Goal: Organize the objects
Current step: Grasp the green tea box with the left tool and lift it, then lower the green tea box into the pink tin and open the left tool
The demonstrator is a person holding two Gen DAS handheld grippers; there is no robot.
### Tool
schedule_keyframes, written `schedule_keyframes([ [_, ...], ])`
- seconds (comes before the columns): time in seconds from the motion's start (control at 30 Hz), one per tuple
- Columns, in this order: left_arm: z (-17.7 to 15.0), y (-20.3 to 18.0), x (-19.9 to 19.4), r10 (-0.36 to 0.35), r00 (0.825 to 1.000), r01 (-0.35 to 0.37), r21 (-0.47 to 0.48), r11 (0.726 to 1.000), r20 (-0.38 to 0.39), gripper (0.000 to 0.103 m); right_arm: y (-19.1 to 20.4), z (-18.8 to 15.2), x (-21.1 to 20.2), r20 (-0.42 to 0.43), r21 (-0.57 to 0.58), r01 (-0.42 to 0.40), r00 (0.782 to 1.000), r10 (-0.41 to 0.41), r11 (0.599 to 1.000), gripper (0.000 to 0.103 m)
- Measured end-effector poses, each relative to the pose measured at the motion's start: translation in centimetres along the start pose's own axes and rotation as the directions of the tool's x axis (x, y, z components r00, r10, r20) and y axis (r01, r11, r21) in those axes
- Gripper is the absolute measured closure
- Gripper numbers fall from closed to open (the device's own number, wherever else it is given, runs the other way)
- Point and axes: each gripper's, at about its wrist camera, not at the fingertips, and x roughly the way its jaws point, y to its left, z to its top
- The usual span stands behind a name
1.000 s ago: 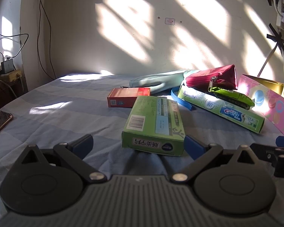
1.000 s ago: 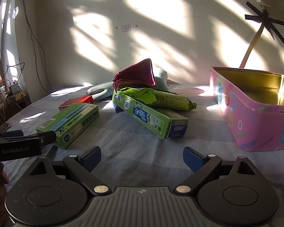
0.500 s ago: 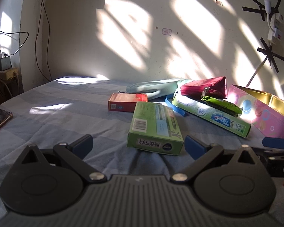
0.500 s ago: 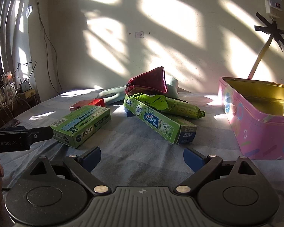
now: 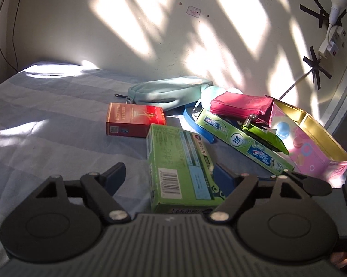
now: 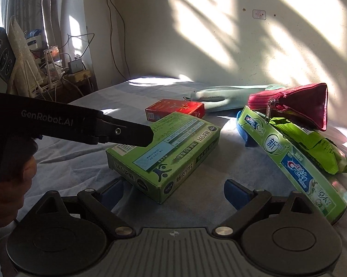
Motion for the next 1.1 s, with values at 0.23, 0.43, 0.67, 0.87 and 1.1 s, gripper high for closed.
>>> schedule_keyframes([
  [0.23, -0.6, 0.2, 1.0, -0.025, 0.999, 0.021, -0.086, 0.996, -0.048, 0.05, 1.1, 0.3, 1.1, 0.006, -0.031, -0.042, 0.999, 0.042, 0.999, 0.031],
  [0.43, -0.6, -4.4, -3.8, -0.04, 0.997, 0.041, -0.021, 0.999, 0.061, 0.05, 0.9, -0.9, -5.4, 0.167, -0.061, -0.012, 0.986, 0.022, 0.998, 0.032],
  [0.67, 2.6, -16.3, -1.6, -0.205, 0.972, 0.181, 0.185, 0.966, 0.118, 0.05, -4.7, -2.5, -14.1, 0.364, -0.043, 0.293, 0.895, -0.258, 0.955, 0.032],
  [0.87, 3.5, -27.2, 5.3, -0.346, 0.937, 0.319, 0.289, 0.903, 0.045, 0.05, -15.5, -3.8, -19.0, 0.304, 0.139, 0.404, 0.852, -0.427, 0.904, 0.032],
  [1.1, 2.9, -35.1, 12.8, -0.373, 0.925, 0.374, 0.314, 0.873, -0.066, 0.05, -25.3, -5.2, -19.2, 0.165, 0.331, 0.42, 0.856, -0.49, 0.845, 0.032],
])
